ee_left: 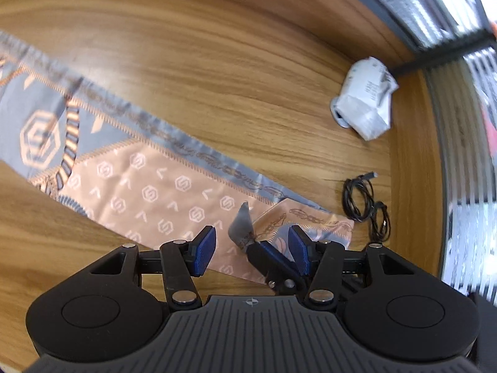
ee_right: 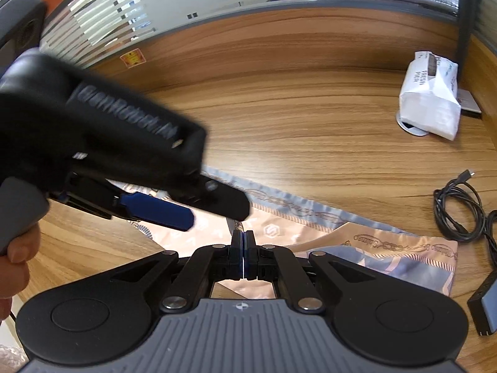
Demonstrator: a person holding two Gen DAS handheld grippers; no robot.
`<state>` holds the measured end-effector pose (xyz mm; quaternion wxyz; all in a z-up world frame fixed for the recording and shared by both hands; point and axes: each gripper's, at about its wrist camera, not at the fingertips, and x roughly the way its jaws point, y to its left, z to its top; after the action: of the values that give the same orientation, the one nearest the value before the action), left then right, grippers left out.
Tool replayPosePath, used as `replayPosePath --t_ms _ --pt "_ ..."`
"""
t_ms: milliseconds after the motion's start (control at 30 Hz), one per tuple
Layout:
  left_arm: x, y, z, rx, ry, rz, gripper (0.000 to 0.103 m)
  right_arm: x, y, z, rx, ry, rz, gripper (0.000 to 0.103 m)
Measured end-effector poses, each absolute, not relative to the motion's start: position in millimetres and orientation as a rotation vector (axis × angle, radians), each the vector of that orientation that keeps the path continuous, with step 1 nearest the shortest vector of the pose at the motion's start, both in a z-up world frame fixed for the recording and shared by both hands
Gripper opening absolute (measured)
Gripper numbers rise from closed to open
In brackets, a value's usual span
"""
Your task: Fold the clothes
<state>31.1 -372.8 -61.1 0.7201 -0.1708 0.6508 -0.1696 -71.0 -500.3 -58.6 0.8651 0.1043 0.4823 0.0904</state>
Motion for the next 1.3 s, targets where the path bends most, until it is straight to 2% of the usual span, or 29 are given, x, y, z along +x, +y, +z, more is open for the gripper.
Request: replayPosePath --t_ms 200,233,300,433,467,533,567,600,833,900,967,1000,1300 --pt "35 -371 -68 -0.39 1.462 -0.315 0.053 -72 -489 -55 0.209 1.001 0.205 0.0" --pt "36 -370 -68 -0.397 1.462 -0.309 0.05 -72 -488 -55 0.208 1.0 0.207 0.0" --pt "37 -369 -70 -0.417 1.475 -0.316 0.031 -71 -486 -54 0.205 1.0 0.211 0.0" --pt "38 -367 -71 -0.43 1.484 -0.323 0.024 -72 -481 -52 0.197 0.997 0.211 0.001" --pt "38 -367 -70 -0.43 1.48 -0.322 0.018 -72 -480 -51 0.198 0.997 0.211 0.001" --pt "37 -364 -69 -0.434 1.467 -0.324 0.012 -72 -478 -50 0.199 0.996 0.212 0.001" --pt "37 -363 -68 -0.435 1.46 -0.325 0.005 -73 -477 -49 0.199 0.996 0.213 0.001" --pt "37 -361 -67 -0.433 1.448 -0.327 0.004 -73 -475 -48 0.199 0.995 0.214 0.001" --pt "38 -345 -61 -0.424 1.397 -0.325 0.001 -73 -467 -46 0.204 0.993 0.212 0.004" --pt "40 -339 -59 -0.404 1.376 -0.319 0.001 -74 -465 -45 0.2 0.995 0.209 0.01" --pt "42 -333 -56 -0.387 1.356 -0.317 0.0 -76 -463 -44 0.195 0.998 0.201 0.031" --pt "44 -328 -54 -0.372 1.338 -0.316 0.001 -77 -461 -44 0.191 1.0 0.195 0.034" --pt "70 -266 -51 -0.324 1.258 -0.291 0.001 -91 -470 -52 0.225 1.068 0.093 0.043"
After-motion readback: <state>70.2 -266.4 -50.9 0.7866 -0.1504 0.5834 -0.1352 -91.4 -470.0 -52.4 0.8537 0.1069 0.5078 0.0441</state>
